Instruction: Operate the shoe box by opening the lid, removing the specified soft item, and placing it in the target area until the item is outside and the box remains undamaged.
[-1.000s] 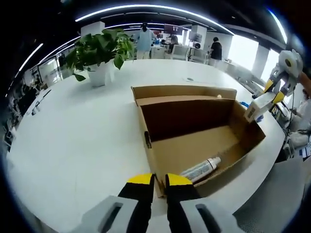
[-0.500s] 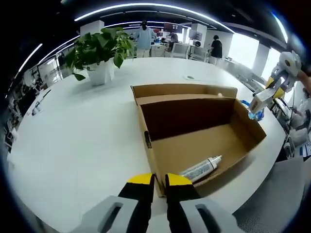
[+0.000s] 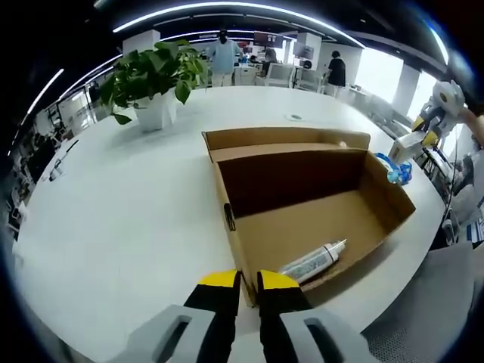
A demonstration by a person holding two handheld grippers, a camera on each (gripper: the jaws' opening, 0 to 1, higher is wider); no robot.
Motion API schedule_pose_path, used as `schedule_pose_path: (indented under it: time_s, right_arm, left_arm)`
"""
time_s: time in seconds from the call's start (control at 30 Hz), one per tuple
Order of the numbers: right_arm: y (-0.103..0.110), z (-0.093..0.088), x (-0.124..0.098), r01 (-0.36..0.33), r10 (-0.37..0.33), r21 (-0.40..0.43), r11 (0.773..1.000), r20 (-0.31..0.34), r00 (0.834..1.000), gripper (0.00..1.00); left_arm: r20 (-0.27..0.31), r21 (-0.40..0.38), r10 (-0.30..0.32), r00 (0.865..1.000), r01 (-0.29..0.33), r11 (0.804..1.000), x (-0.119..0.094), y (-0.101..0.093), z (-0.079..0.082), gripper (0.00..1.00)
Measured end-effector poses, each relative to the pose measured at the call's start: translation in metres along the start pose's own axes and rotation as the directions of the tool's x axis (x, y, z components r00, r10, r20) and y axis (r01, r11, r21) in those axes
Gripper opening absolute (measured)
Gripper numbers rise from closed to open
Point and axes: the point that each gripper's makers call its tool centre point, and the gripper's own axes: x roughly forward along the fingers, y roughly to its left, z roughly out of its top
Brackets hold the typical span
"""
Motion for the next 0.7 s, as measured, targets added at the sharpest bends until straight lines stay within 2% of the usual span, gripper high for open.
schedule_pose_path:
  time_s: [0.37,0.7]
  right_arm:
    - [-0.022,-0.039,-0.003,0.013,-0.013,0.019,1.000,-0.032,0.999,0.16]
    - [-0.041,-0.067,-0.006,0.029,-0.027,0.038,0.999,-0.048,0.999,0.16]
  left_arm:
    - [-0.014,0.001,-0.003,1.000,0.003,1.000,0.001,-0.001,0.000,0.09]
    - [-0.034,0.004,0.002,0.999,-0.002,1.000,0.001,-0.001,-0.001,0.09]
